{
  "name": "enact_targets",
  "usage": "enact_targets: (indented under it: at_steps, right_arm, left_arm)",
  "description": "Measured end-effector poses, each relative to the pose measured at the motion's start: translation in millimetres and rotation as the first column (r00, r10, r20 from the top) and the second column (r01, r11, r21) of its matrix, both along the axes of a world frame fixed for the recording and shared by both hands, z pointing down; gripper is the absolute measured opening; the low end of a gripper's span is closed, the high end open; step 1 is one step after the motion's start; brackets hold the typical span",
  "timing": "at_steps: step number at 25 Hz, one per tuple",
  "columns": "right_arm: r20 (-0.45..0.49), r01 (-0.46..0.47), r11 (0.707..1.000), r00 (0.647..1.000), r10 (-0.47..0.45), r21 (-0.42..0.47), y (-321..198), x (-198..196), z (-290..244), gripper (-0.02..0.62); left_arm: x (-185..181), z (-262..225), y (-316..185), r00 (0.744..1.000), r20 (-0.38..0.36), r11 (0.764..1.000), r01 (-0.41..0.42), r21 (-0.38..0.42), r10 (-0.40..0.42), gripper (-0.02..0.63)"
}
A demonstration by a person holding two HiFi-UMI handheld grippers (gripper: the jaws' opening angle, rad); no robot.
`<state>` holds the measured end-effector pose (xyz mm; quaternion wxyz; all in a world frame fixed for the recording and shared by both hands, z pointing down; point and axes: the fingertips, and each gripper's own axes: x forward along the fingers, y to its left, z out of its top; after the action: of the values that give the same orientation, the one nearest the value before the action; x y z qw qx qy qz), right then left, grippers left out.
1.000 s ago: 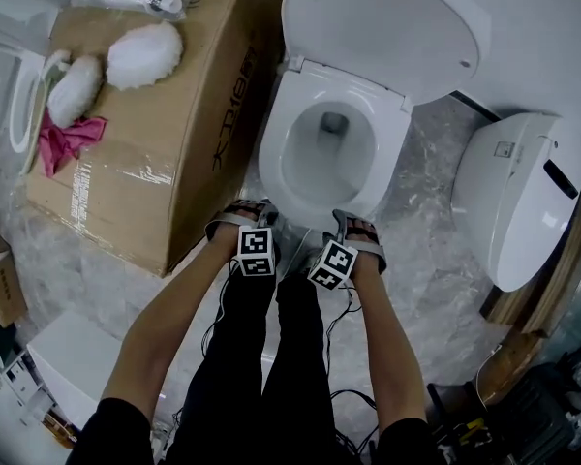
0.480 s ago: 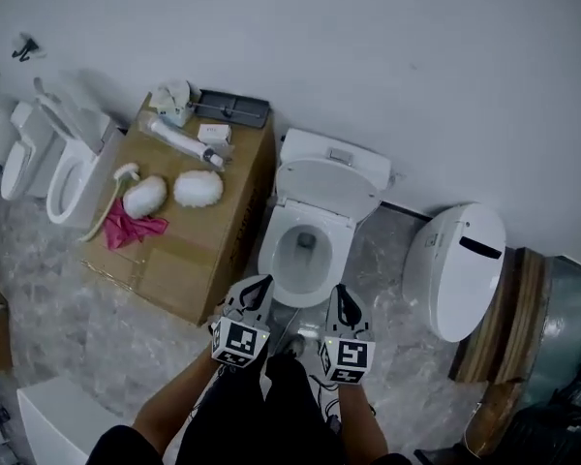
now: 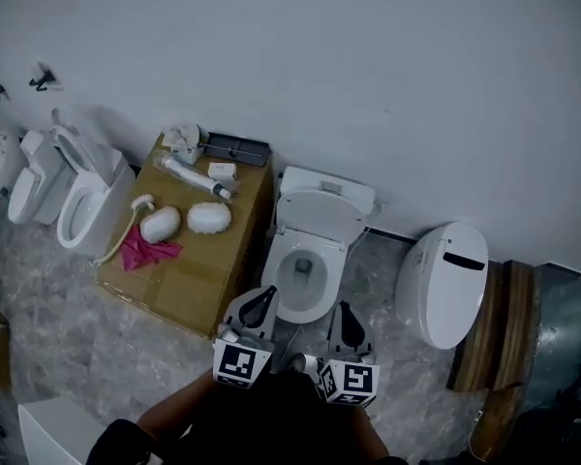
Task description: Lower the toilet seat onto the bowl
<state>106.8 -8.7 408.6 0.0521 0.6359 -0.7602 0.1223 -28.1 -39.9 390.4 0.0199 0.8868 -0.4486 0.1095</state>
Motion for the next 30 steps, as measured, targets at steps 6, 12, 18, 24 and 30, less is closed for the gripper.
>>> enact_targets:
  at_steps: [6,12,18,24,30]
  right_arm:
    - [-0.008,0.017,1.0,1.0,-0.017,-0.003,-1.0,-2.1,3.7,0.028]
    - [-0.01,0.028,1.0,1.0,-0.028,-0.008,-7.2,-1.1,4.1,0.026]
    - [-0.012,0.029,1.0,0.999,-0.03,-0.006,-8.4,-1.8,2.5,0.026]
    - [-0.011,0.029,1.0,1.0,-0.029,-0.008,-2.2,-4.6,3.4,0.026]
    - [-0.012,0.035,0.999,0.999,-0.035,-0.009,3.8,-9.3,4.1,0.026]
  left_arm:
    - [2.7,3.2,-3.0,1.0,-0.006,1.0,0.008,-0.011,-0.008,0.009]
    - [2.8,6.9,-6.4,1.0,-0.003,1.0,0.016,-0.019,-0.016,0.009]
    - [1.0,2.2,-7.3,1.0,-0.008,1.0,0.021,-0.015,-0.021,0.009]
    - [-3.2,4.8,-0.5,1.0,-0.015,0.999,0.028,-0.023,-0.028,0.009]
    - [-7.0,6.8,6.0,0.999,-0.017,0.999,0.029,-0.027,-0.029,0.009]
